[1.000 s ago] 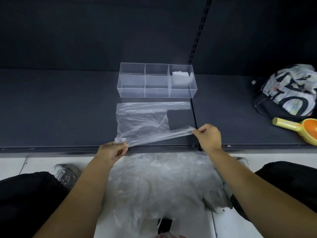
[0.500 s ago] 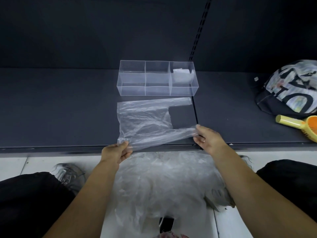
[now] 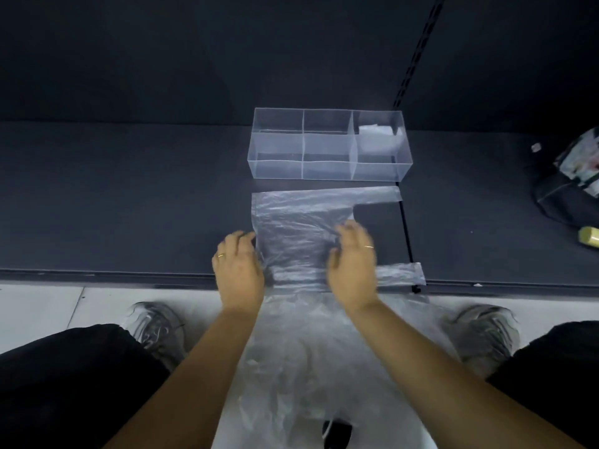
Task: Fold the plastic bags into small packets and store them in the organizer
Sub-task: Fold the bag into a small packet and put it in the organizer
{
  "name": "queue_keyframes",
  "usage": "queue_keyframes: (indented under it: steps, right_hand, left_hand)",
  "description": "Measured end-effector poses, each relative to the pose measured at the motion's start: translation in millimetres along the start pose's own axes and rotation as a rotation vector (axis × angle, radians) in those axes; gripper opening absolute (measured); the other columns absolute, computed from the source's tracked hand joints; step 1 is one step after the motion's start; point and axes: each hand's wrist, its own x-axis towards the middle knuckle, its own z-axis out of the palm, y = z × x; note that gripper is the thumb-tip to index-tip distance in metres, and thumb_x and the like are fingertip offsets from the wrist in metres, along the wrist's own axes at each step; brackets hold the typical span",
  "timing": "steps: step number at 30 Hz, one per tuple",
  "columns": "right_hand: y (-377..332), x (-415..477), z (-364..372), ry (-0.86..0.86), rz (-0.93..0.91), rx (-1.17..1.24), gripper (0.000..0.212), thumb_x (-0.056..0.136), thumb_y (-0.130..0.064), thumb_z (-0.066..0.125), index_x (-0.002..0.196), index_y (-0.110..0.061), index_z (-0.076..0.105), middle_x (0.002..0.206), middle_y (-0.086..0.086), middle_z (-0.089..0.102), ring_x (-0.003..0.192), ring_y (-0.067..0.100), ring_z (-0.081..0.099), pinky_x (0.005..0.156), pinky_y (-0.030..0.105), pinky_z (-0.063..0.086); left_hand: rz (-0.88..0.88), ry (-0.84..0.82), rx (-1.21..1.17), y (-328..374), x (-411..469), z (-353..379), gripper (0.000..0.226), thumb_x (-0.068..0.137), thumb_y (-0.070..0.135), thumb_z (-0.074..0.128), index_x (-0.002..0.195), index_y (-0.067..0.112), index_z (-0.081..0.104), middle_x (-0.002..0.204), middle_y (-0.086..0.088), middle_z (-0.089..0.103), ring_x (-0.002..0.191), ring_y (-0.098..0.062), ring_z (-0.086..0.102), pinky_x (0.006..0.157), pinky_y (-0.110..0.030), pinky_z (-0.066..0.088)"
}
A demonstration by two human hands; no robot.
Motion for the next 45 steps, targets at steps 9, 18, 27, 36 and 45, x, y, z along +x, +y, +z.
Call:
queue_keyframes:
  steps: [9, 18, 27, 36, 45]
  right_hand:
    - [-12, 9, 95, -0.418, -0.223, -0.482, 0.067, 0.097, -0.055, 0.008, 0.153, -0.020, -0.001, 0.161, 0.000, -0.008, 0.147, 0.016, -0.015, 0.119, 0.040, -0.012]
    - [89, 36, 13, -0.228, 0.079, -0.677, 0.073, 0.093, -0.060, 0.006, 0.153, -0.018, -0.002, 0.162, 0.004, -0.005, 0.148, 0.021, -0.007, 0.118, 0.043, -0.011]
    - [57, -10, -7, -0.283, -0.336, -0.351, 0.074, 0.082, -0.054, 0.059, 0.140, -0.012, 0.045, 0.148, 0.010, 0.041, 0.132, 0.029, 0.042, 0.110, 0.045, 0.032]
    - [52, -27, -5, -0.180, -0.437, -0.382, 0.014, 0.073, -0.011, 0.080, 0.081, -0.011, 0.068, 0.083, 0.004, 0.063, 0.075, 0.027, 0.061, 0.067, 0.037, 0.048]
    - [80, 55, -94, -0.579, 0.164, 0.135, 0.012, 0.086, -0.016, 0.070, 0.075, -0.015, 0.072, 0.067, -0.005, 0.069, 0.061, 0.003, 0.062, 0.062, 0.017, 0.049]
  left_hand:
    - [0.142, -0.414, 0.387, -37, 5, 22, 0.070, 0.092, 0.045, 0.008, 0.150, 0.007, 0.019, 0.158, -0.010, 0.020, 0.146, -0.027, 0.017, 0.117, -0.051, 0.010]
    - [0.150, -0.380, 0.389, -39, 2, 26, 0.075, 0.093, 0.057, 0.007, 0.151, 0.009, 0.017, 0.159, -0.009, 0.019, 0.147, -0.027, 0.014, 0.119, -0.049, 0.008]
    - [0.865, -0.277, 0.210, -46, -25, 11, 0.058, 0.086, 0.040, 0.059, 0.132, 0.005, 0.055, 0.139, -0.012, 0.053, 0.128, -0.027, 0.050, 0.111, -0.047, 0.032]
    - [0.936, -0.304, 0.055, -32, 6, -33, 0.016, 0.068, 0.008, 0.067, 0.078, 0.013, 0.078, 0.083, -0.003, 0.075, 0.078, -0.019, 0.073, 0.067, -0.032, 0.059]
    - [-0.117, -0.879, -0.404, -41, 86, -58, 0.002, 0.083, 0.028, 0.073, 0.083, 0.028, 0.074, 0.082, 0.021, 0.069, 0.081, 0.010, 0.060, 0.078, -0.008, 0.040]
